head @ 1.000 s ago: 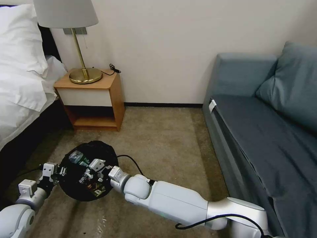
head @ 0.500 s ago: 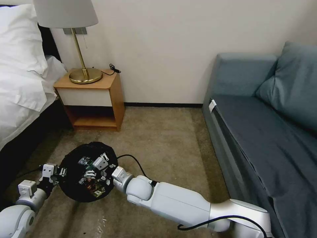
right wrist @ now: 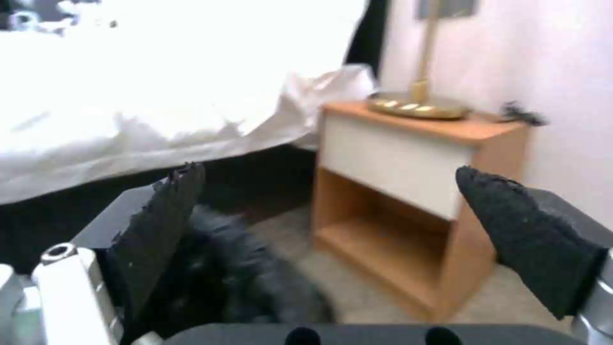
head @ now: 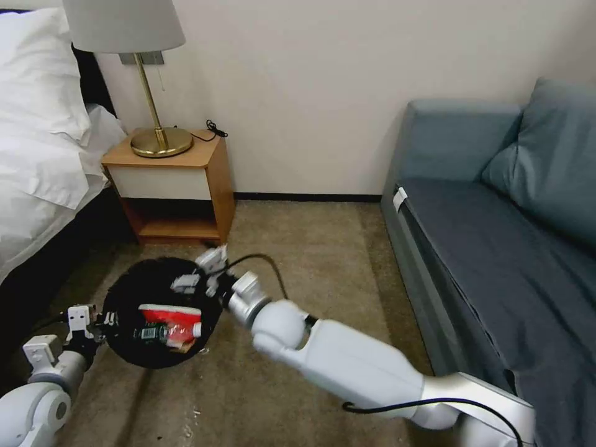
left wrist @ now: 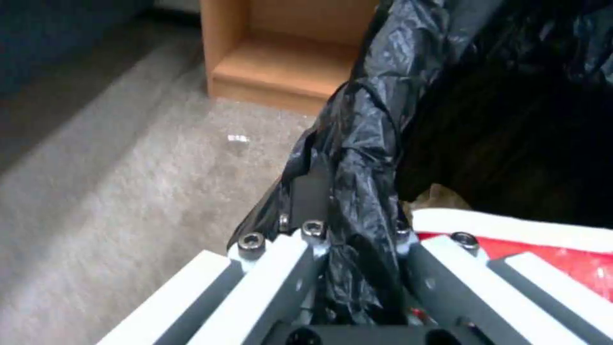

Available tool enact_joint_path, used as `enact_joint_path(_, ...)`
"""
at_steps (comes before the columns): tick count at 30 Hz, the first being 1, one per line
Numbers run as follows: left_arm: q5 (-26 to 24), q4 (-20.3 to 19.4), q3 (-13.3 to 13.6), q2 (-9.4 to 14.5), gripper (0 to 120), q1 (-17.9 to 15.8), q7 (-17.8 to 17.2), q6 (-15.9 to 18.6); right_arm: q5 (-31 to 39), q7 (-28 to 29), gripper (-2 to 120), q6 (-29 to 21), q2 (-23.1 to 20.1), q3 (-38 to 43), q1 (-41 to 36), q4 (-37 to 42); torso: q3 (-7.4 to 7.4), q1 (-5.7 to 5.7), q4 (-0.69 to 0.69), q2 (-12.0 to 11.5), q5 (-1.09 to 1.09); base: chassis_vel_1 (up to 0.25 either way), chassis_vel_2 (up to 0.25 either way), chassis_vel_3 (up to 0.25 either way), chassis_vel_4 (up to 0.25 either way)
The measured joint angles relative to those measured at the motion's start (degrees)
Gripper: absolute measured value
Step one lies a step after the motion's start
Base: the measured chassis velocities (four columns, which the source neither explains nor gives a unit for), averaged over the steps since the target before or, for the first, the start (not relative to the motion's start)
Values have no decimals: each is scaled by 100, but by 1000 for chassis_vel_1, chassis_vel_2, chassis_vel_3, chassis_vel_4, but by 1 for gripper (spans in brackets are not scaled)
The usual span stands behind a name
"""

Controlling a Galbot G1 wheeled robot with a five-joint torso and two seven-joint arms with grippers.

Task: Pick up the trash bin, then pick up the garbage on the floor and place it into the trash bin.

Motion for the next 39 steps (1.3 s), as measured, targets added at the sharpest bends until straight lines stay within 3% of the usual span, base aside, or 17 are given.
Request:
enact_joint_path(1,0,0,0,0,0,0,0,0,0,0,100,0,0,0,0,0,0,0,0,0,0,0,0,0,0)
enact_joint_path(3,-566,-263,49,-206,0,-45,-615,291,40,-9,100,-58,-389,339,-168,337,0,0,0,0,1,0,0,0,0)
enact_joint_path(4,-566,-263,49,-206,0,-45,-615,291,40,-9,100,-58,-389,339,-168,337,0,0,0,0,1,0,0,0,0)
enact_joint_path(6,-735,-360,58,-333,0,-51,-1108,480,35,-39,100,-65,-697,534,-337,519,0,0,-1,0,1,0,0,0,0)
enact_joint_path(7,-735,-360,58,-333,0,-51,-1108,480,35,-39,100,-65,-697,534,-337,519,0,0,-1,0,1,0,0,0,0)
enact_joint_path(9,-1112,-537,1,-527,0,-39,-1822,842,33,-91,100,-68,-1109,782,-545,709,0,0,2,0,0,0,0,0,0)
enact_joint_path(13,-1324,-620,-23,-666,0,-14,-2187,992,29,-139,100,-69,-1385,927,-695,810,0,0,1,0,3,0,0,0,0)
enact_joint_path(15,-1648,-626,-54,-847,0,-50,-2660,1049,22,-171,100,-76,-1672,1074,-892,970,0,0,0,1,-1,0,0,0,0)
enact_joint_path(18,-1786,-638,-64,-923,0,-87,-2809,1053,22,-178,100,-90,-1750,1107,-952,1038,0,0,1,1,1,0,0,0,0)
enact_joint_path(19,-1907,-631,-72,-1032,0,-143,-3002,1055,22,-185,100,-106,-1829,1140,-1021,1105,0,0,1,1,-1,0,0,0,0)
enact_joint_path(26,-2387,-293,-126,-1262,0,-353,-3405,951,5,-188,100,-161,-1950,1161,-1246,1260,0,-1,0,1,-1,0,0,0,0)
enact_joint_path(33,-2348,47,-142,-1324,0,-383,-3481,932,-30,-187,100,-170,-1938,1172,-1390,1281,-1,0,2,1,1,0,0,0,0)
enact_joint_path(36,-2335,115,-145,-1289,5,-393,-3502,935,-46,-188,100,-170,-1928,1172,-1440,1280,-1,0,1,1,1,0,0,0,0)
enact_joint_path(39,-2308,151,-144,-1194,21,-379,-3527,1033,-66,-212,100,-163,-1894,1249,-1594,1276,0,0,2,1,-1,0,0,0,0)
